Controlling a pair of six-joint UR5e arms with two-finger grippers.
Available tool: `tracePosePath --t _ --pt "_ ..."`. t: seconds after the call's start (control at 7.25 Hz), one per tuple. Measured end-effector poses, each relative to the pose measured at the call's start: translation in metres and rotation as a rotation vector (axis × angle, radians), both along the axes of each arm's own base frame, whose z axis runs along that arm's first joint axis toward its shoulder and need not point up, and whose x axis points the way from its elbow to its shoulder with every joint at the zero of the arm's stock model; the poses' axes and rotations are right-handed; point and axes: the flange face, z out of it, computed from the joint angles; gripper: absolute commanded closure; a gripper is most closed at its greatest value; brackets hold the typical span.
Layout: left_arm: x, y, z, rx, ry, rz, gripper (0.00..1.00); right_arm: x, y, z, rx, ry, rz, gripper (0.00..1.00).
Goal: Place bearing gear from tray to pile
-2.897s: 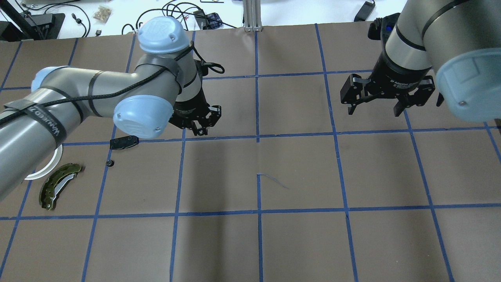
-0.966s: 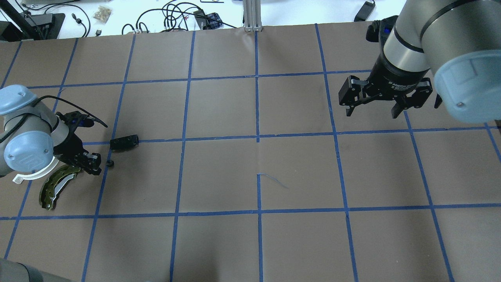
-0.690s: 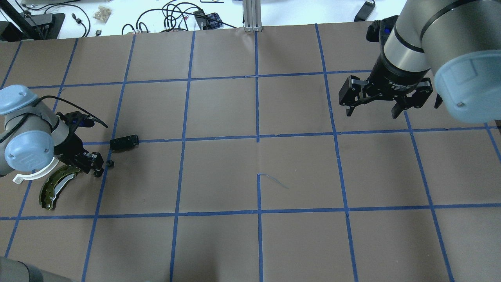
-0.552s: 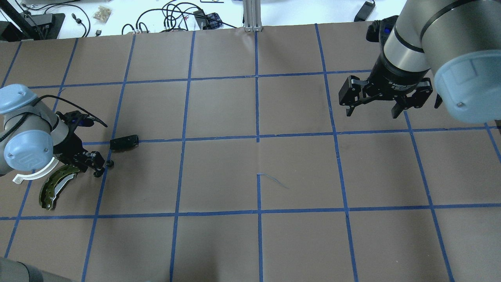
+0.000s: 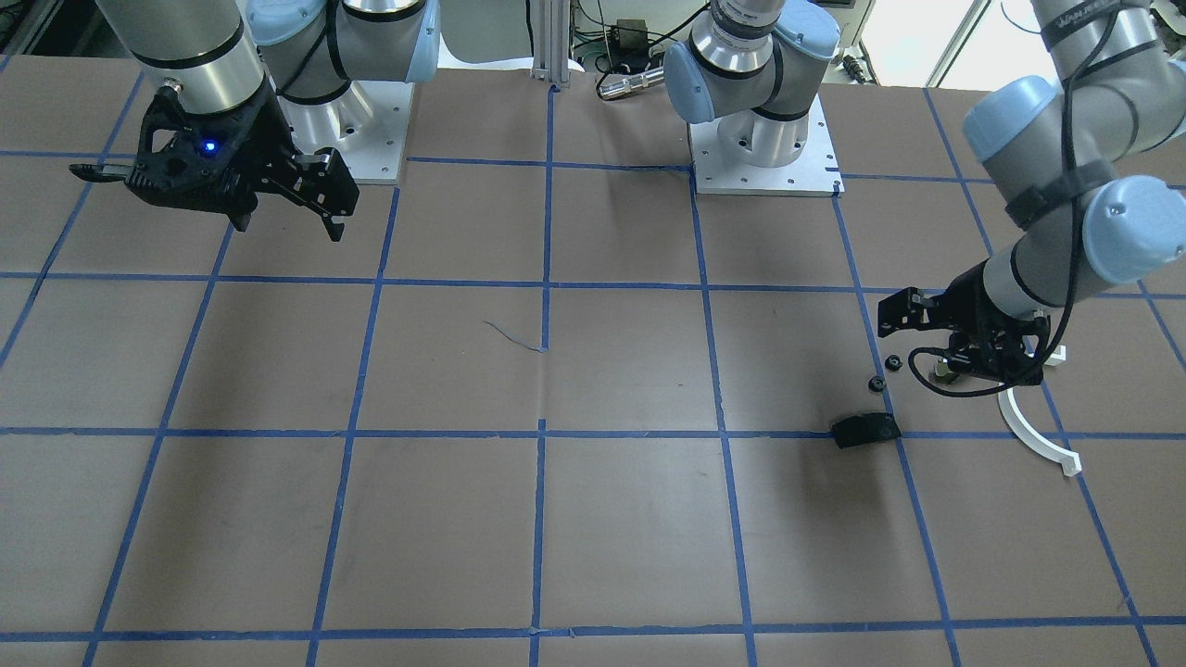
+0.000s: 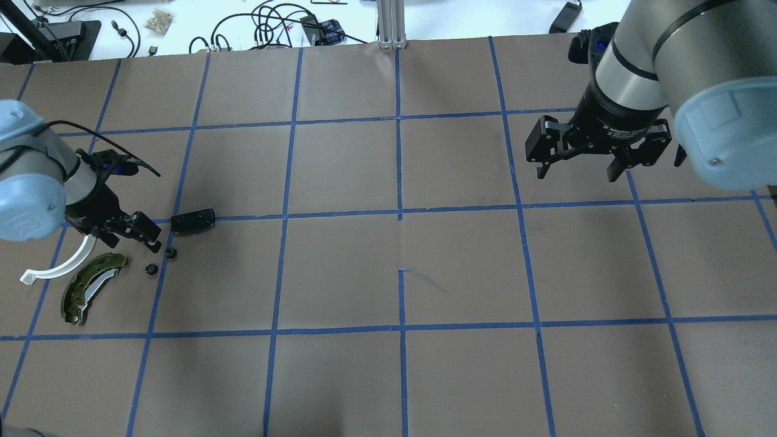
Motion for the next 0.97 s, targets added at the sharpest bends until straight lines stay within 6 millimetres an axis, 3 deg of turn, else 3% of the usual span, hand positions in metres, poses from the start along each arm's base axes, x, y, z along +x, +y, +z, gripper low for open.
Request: tracePosePath --t 0.14,0.28,0.41,0.69,0.97 --pt "-0.032 -0.007 0.06 -0.032 -0.019 -0.023 0.0 0.0 0.0 0.0 -0.002 0.0 0.0 0.0" --pt "-0.054 -0.001 0.116 -0.062 -0.03 -0.04 0.0 0.0 0.0 0.001 -0.003 0.0 0.001 0.0" --pt "-0.067 0.011 0.147 -0.075 -0.034 -0.037 0.0 0.0 0.0 0.001 -0.003 0.001 0.001 0.0" --pt "-0.108 0.026 0.159 -0.099 -0.06 0.045 0.0 0.0 0.0 0.0 0.0 0.004 0.002 0.0" --pt "-0.179 0.026 0.152 -0.187 -0.101 0.209 0.0 0.0 0.001 0.0 0.002 0.003 0.006 0.0"
